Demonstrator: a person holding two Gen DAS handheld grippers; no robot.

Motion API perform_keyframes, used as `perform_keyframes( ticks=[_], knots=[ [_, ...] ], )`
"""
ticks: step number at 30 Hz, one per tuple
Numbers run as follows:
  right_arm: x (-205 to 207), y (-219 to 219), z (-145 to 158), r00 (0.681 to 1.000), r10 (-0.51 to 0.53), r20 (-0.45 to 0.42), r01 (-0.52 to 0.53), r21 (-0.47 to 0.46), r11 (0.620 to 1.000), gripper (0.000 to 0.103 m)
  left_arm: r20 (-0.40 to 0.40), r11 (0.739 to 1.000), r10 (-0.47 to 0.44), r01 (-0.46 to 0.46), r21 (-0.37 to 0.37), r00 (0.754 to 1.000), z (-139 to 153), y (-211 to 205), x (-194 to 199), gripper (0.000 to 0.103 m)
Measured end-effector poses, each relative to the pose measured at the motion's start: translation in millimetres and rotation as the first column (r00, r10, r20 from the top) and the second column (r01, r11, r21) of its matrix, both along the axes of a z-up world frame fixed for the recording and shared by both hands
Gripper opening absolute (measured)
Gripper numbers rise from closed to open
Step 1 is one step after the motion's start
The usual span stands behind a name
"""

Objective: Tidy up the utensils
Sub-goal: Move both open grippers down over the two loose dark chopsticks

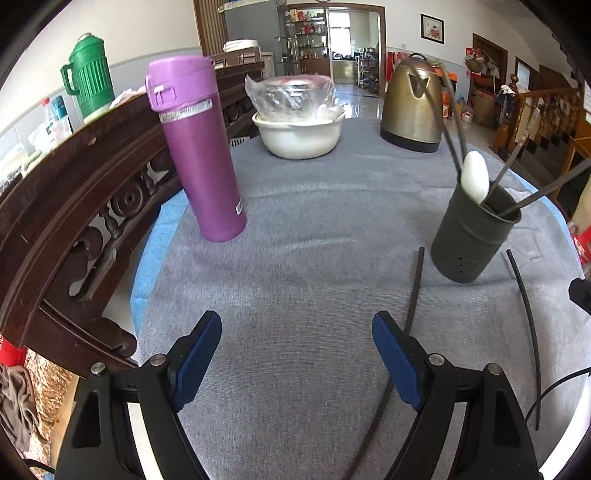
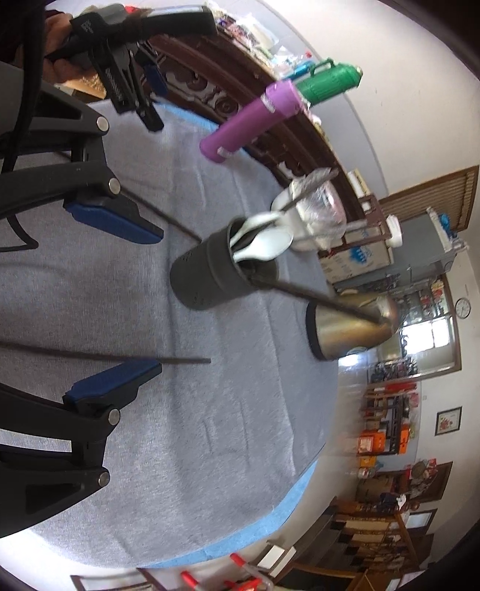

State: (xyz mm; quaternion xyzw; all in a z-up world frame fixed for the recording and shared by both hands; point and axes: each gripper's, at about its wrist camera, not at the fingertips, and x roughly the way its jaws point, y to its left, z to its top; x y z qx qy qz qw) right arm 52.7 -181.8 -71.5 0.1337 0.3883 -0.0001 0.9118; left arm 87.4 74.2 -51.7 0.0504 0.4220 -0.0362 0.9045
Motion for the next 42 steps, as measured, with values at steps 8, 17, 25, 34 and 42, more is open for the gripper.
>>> perform_keyframes(
  ticks=[8, 17, 25, 34, 42],
  knots=[
    [19, -27, -31, 0.99, -0.081, -0.119, 0.088, 0.054, 0.995, 0.049, -0.057, 0.999, -0.017, 0.015, -0.034, 0.998, -13, -4, 17, 0.084],
    [46, -49, -47, 0.981, -0.115, -0.155, 0.131, 0.1, 0.986, 0.041, -0.084, 0.995, -0.091, 0.086, -0.052, 0.992, -19, -35, 41, 0.084],
    [52, -57, -70, 0.968, -0.106, -0.228, 0.149, 0.177, 0.973, 0.04, -0.186, 0.99, -0.121, 0.106, -0.09, 0.975, -42, -43, 42, 0.084],
    [39, -36, -85, 0.954, -0.058, -0.294, 0.127, 0.221, 0.967, 0.041, -0.289, 0.985, -0.097, 0.05, -0.168, 0.952, -56, -29, 27, 0.08],
    [19, -20, -86, 0.957, -0.035, -0.289, 0.089, 0.176, 0.98, 0.047, -0.301, 0.987, -0.104, 0.061, -0.15, 0.948, -57, -27, 1, 0.057]
  ],
)
